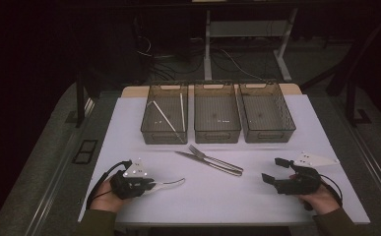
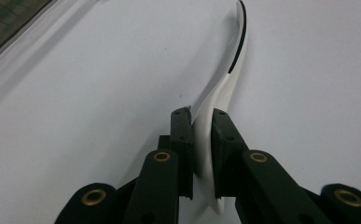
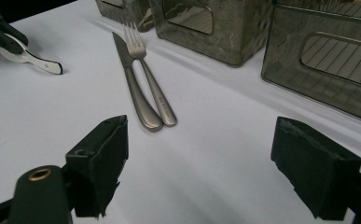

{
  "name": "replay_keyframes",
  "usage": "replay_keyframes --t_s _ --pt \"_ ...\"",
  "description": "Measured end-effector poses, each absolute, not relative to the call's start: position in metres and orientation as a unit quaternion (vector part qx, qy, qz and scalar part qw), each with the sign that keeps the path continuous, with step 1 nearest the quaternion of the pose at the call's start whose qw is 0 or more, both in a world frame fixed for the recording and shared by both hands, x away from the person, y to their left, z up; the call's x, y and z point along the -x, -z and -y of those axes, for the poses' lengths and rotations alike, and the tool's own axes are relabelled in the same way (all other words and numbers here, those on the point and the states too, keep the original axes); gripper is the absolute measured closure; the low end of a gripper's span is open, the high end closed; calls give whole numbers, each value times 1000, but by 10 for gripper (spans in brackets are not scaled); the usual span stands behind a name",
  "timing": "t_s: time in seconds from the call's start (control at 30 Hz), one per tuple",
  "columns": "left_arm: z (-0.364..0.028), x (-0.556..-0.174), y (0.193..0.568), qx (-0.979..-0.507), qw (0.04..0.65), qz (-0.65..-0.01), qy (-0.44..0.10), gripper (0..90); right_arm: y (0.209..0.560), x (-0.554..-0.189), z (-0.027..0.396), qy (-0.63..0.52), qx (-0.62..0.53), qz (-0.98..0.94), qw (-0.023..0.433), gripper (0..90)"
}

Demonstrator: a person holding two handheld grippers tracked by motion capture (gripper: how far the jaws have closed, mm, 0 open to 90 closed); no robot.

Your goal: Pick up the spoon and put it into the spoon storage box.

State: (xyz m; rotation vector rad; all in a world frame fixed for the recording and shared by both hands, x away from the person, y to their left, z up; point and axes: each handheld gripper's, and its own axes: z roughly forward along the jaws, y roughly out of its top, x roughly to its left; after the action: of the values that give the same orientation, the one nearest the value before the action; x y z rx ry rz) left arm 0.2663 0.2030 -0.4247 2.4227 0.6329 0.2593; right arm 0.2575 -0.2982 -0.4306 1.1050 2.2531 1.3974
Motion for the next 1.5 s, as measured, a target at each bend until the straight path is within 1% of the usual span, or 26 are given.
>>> replay_keyframes --t_s 0.43,0.6,1.1,1.5 --pt "-206 -268 415 -897 344 -257 -104 802 431 -258 297 -482 -380 -778 133 189" --pt "-200 -271 408 -889 364 -255 -109 802 431 -258 297 -481 -380 -779 134 189" --pt "-166 -297 385 -881 403 -220 -114 802 431 -258 297 -481 -381 -778 134 189" --pt "-119 -336 354 -880 422 -177 -126 801 431 -258 298 -483 -384 -775 135 188"
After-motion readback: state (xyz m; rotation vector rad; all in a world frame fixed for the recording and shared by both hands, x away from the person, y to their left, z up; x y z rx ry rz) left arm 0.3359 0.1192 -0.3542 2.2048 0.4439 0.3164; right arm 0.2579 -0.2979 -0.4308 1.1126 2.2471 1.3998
